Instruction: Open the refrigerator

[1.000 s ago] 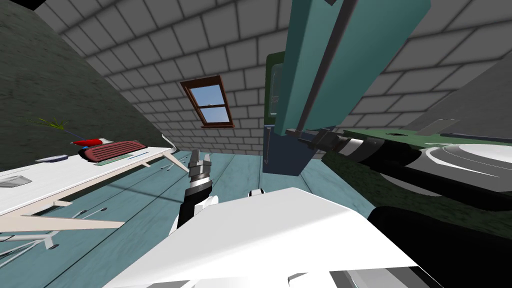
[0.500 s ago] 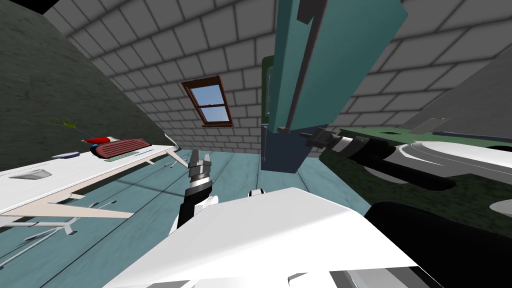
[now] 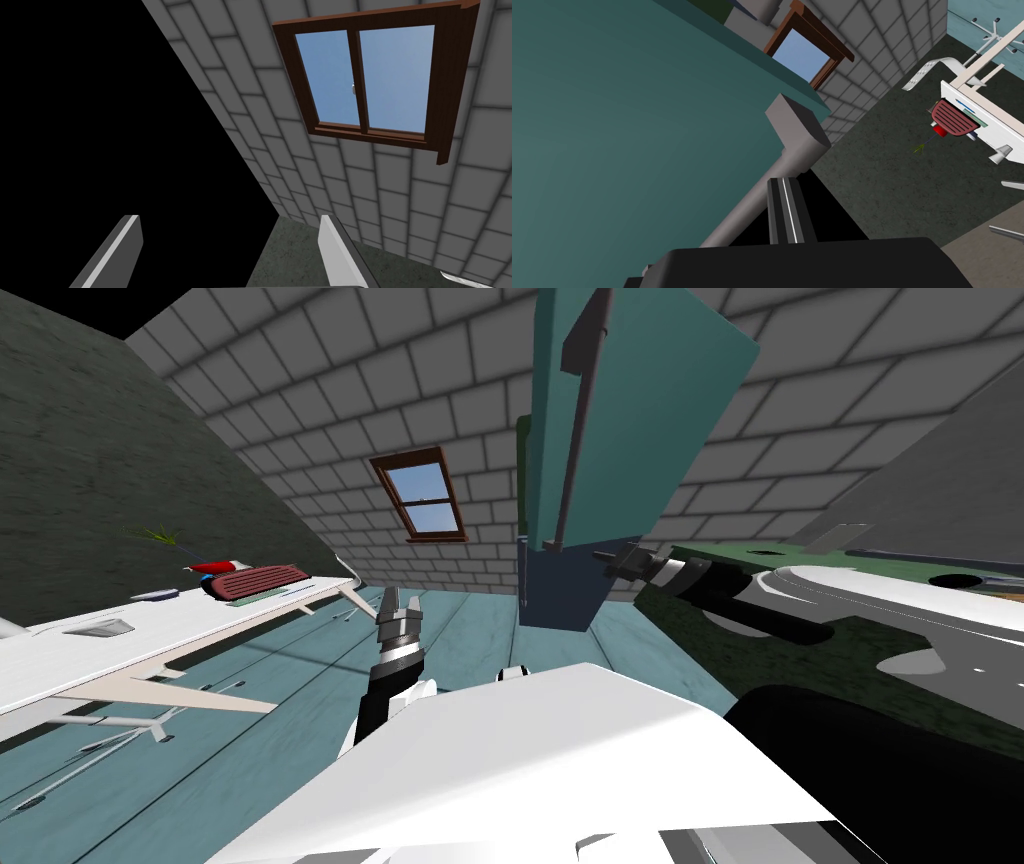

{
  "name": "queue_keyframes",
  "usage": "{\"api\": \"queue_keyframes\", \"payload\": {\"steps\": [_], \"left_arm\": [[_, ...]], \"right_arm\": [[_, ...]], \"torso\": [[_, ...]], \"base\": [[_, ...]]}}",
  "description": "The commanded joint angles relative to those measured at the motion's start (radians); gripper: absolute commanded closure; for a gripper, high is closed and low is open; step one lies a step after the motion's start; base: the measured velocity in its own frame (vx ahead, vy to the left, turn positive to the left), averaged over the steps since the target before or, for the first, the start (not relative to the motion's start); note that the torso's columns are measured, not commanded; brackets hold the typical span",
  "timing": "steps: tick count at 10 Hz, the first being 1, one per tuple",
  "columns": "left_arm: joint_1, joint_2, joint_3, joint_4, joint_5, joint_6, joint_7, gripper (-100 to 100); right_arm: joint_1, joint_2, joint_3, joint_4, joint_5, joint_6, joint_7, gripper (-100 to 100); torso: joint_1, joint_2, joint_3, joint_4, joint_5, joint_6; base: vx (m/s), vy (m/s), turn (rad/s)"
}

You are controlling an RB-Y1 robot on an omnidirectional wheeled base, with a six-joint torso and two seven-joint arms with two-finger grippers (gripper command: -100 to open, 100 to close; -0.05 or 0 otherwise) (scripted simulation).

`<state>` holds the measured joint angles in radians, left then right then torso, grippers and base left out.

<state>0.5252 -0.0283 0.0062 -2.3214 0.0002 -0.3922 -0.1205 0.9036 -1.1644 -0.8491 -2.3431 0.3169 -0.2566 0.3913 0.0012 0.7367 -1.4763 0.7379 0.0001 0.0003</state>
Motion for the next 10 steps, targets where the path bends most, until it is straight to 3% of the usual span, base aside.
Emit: {"api": "queue_keyframes", "payload": {"steps": [1, 3, 4, 5, 7, 9, 10], "left_arm": [[0.0, 0.0, 0.0, 0.0, 0.0, 0.0, 0.0, 0], [0.0, 0.0, 0.0, 0.0, 0.0, 0.0, 0.0, 0], [0.0, 0.0, 0.0, 0.0, 0.0, 0.0, 0.0, 0], [0.0, 0.0, 0.0, 0.0, 0.0, 0.0, 0.0, 0], [0.0, 0.0, 0.0, 0.0, 0.0, 0.0, 0.0, 0], [0.0, 0.0, 0.0, 0.0, 0.0, 0.0, 0.0, 0], [0.0, 0.0, 0.0, 0.0, 0.0, 0.0, 0.0, 0]], "right_arm": [[-0.082, -0.048, 0.068, 0.057, 0.026, -0.018, -0.015, 100], [-0.142, -0.055, 0.122, 0.075, 0.026, -0.018, -0.015, 100], [-0.174, -0.055, 0.122, 0.075, 0.026, -0.018, -0.015, 100], [-0.205, -0.101, 0.167, 0.129, 0.05, -0.035, -0.031, 100], [-0.262, -0.109, 0.222, 0.145, 0.05, -0.035, -0.031, 100], [-0.305, -0.109, 0.222, 0.145, 0.05, -0.035, -0.031, 100], [-0.343, -0.159, 0.271, 0.196, 0.075, -0.051, -0.046, 100]], "torso": [[0.002, -0.003, -0.003, -0.001, 0.001, 0.0], [-0.003, 0.006, 0.003, 0.001, -0.001, 0.0], [-0.001, 0.002, 0.001, 0.001, 0.0, 0.0], [0.002, -0.002, -0.002, -0.001, 0.001, 0.0], [-0.003, 0.004, 0.002, 0.001, -0.001, 0.0], [0.002, -0.003, -0.002, -0.001, 0.001, 0.0], [0.002, -0.004, -0.003, -0.002, 0.001, -0.001]], "base": [[-0.127, -0.073, 0.037], [-0.139, -0.07, 0.019], [-0.034, -0.015, -0.009], [-0.144, -0.072, 0.036], [-0.133, -0.064, 0.017], [-0.013, 0.002, -0.007], [-0.144, -0.076, 0.048]]}}
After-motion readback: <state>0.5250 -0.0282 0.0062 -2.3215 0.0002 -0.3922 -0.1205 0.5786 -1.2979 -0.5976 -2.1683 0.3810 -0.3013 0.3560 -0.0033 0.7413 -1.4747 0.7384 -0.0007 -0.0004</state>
